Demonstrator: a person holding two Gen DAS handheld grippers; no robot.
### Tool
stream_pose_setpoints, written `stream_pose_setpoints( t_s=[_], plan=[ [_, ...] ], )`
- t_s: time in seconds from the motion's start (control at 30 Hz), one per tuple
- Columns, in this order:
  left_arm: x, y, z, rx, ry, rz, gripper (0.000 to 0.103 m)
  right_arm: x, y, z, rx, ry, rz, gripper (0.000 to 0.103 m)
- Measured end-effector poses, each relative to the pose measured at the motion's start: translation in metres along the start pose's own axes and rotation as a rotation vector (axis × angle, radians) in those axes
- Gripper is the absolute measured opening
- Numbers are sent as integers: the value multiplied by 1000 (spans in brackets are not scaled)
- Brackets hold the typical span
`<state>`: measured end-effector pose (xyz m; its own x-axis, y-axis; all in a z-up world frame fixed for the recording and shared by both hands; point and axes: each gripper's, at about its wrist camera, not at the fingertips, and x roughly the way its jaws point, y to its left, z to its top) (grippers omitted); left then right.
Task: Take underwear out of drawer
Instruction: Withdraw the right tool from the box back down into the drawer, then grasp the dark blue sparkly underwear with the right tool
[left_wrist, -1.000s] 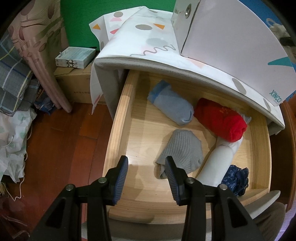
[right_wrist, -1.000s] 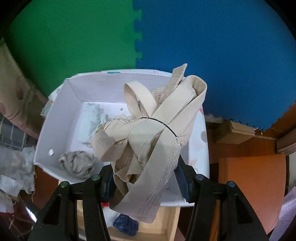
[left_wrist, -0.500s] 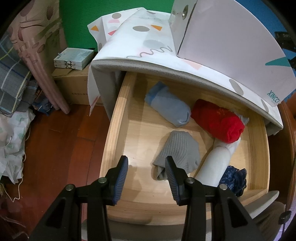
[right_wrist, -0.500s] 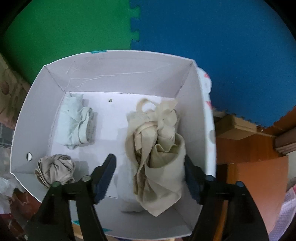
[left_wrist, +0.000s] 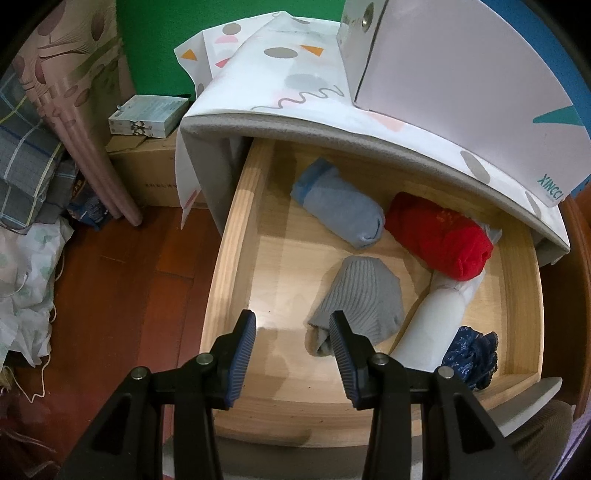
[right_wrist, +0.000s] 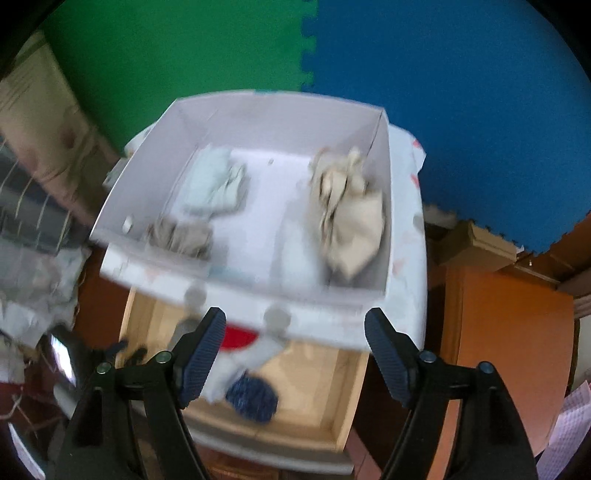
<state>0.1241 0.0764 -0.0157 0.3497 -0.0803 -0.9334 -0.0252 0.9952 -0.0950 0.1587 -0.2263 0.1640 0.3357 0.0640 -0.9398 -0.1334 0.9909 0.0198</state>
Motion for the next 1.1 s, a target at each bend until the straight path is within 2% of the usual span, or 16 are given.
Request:
stream_pose_setpoints(
  t_s=[0.17, 0.3, 0.43, 0.73, 0.93, 1.1],
  plan=[
    [1, 1, 0, -4, 5, 4, 42, 16, 9, -52, -29, 76, 30, 77],
    [1, 2, -1, -1, 10, 10, 42, 55, 18, -84, -43, 168, 42, 77],
    [1, 1, -1, 1, 9, 10, 42, 113, 31, -113, -38, 299, 67, 76],
    [2, 0, 0, 5, 18, -3, 42, 198, 50, -136, -12, 451, 62, 76],
    [5, -3, 0, 10, 25, -8, 42, 230, 62, -142, -20, 496, 26, 76],
    [6, -3, 1, 9, 31, -8, 42, 247, 71, -146, -38, 527, 30, 76]
  ],
)
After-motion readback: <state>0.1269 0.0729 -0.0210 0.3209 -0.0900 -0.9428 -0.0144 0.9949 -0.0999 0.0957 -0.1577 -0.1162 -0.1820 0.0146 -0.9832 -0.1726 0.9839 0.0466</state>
